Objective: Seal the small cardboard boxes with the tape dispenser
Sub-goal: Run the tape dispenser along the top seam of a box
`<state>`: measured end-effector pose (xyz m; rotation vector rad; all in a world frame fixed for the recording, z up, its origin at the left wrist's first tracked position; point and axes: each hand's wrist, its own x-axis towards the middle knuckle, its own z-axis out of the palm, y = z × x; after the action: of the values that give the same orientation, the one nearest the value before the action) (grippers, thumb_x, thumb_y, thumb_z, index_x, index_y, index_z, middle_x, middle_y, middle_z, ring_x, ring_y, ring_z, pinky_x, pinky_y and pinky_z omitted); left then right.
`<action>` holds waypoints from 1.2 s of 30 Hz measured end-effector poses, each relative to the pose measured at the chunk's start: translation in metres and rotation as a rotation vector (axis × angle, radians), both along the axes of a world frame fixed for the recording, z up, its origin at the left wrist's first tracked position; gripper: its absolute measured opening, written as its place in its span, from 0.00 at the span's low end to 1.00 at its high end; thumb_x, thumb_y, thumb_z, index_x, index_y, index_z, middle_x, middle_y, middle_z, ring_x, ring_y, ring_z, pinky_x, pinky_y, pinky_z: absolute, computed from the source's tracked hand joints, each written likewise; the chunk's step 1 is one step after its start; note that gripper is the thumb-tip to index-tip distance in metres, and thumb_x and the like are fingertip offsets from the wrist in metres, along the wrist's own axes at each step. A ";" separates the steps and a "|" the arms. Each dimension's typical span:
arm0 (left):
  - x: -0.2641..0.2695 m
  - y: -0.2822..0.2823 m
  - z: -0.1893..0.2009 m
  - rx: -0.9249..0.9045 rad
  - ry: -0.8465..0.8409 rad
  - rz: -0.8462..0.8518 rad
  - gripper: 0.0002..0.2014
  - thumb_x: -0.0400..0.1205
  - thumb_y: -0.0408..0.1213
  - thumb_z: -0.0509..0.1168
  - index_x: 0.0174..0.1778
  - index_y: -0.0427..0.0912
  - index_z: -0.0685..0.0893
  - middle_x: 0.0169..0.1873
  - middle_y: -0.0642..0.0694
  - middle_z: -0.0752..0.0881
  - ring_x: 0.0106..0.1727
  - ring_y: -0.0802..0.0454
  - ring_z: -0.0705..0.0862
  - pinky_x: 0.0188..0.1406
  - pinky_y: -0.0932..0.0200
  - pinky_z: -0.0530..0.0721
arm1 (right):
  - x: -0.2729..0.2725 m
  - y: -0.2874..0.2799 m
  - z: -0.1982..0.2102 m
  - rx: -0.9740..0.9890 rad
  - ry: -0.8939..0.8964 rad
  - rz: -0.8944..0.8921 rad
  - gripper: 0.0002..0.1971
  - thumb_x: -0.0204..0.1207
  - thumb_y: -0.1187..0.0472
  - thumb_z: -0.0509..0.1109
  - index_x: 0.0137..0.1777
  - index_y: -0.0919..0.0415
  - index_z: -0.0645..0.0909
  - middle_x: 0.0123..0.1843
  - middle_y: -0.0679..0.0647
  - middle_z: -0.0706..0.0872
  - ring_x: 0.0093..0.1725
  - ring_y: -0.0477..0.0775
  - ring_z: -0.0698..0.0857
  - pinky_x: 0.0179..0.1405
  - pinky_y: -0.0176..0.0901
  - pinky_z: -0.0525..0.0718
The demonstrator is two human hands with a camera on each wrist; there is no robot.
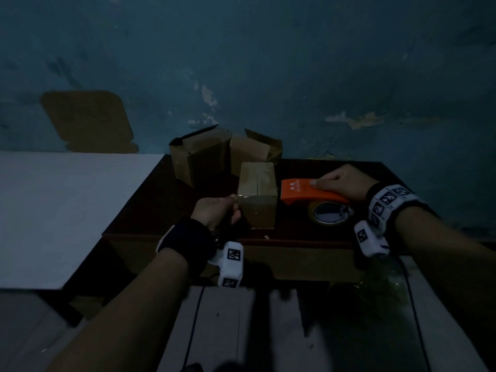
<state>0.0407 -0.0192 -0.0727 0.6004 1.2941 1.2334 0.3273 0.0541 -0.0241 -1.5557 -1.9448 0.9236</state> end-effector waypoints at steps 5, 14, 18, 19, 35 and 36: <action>0.006 0.000 -0.008 0.035 0.132 0.009 0.11 0.86 0.38 0.63 0.40 0.36 0.80 0.34 0.42 0.81 0.33 0.52 0.80 0.21 0.65 0.82 | -0.006 0.000 -0.007 -0.013 0.032 0.007 0.11 0.69 0.42 0.77 0.43 0.47 0.91 0.40 0.50 0.92 0.41 0.49 0.89 0.41 0.39 0.82; -0.007 0.001 -0.019 0.093 0.731 -0.110 0.09 0.85 0.44 0.63 0.47 0.42 0.80 0.46 0.43 0.84 0.48 0.46 0.84 0.53 0.49 0.83 | -0.009 0.000 -0.013 -0.021 0.081 0.010 0.11 0.70 0.44 0.76 0.45 0.49 0.91 0.42 0.51 0.92 0.42 0.49 0.89 0.42 0.38 0.83; -0.015 0.006 -0.018 0.255 0.688 -0.036 0.07 0.87 0.40 0.58 0.57 0.48 0.80 0.55 0.46 0.83 0.51 0.50 0.83 0.53 0.51 0.82 | -0.006 0.003 -0.014 -0.021 0.068 0.010 0.11 0.70 0.43 0.76 0.44 0.48 0.91 0.41 0.51 0.92 0.41 0.48 0.89 0.43 0.38 0.83; -0.014 0.007 -0.015 0.286 0.606 -0.012 0.08 0.87 0.40 0.57 0.58 0.50 0.81 0.57 0.46 0.83 0.53 0.51 0.82 0.55 0.50 0.83 | -0.006 0.003 -0.014 -0.025 0.069 0.010 0.10 0.70 0.44 0.76 0.44 0.48 0.91 0.41 0.50 0.92 0.40 0.47 0.89 0.41 0.37 0.82; -0.021 0.008 -0.017 0.401 0.512 -0.104 0.13 0.89 0.41 0.55 0.66 0.46 0.79 0.48 0.49 0.83 0.45 0.58 0.82 0.37 0.68 0.81 | -0.029 0.001 -0.021 -0.046 0.095 0.023 0.09 0.70 0.43 0.76 0.45 0.45 0.90 0.44 0.52 0.92 0.45 0.51 0.90 0.52 0.45 0.86; -0.025 0.005 -0.016 0.394 0.511 -0.107 0.13 0.89 0.41 0.55 0.65 0.47 0.79 0.48 0.49 0.84 0.45 0.57 0.83 0.36 0.68 0.81 | -0.033 0.000 -0.020 -0.048 0.100 0.035 0.09 0.71 0.44 0.76 0.45 0.46 0.90 0.44 0.51 0.91 0.44 0.50 0.89 0.50 0.43 0.86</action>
<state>0.0155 -0.0143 -0.0891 1.3176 1.4130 1.3021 0.2943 0.0539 -0.0442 -1.4767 -1.8989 1.0490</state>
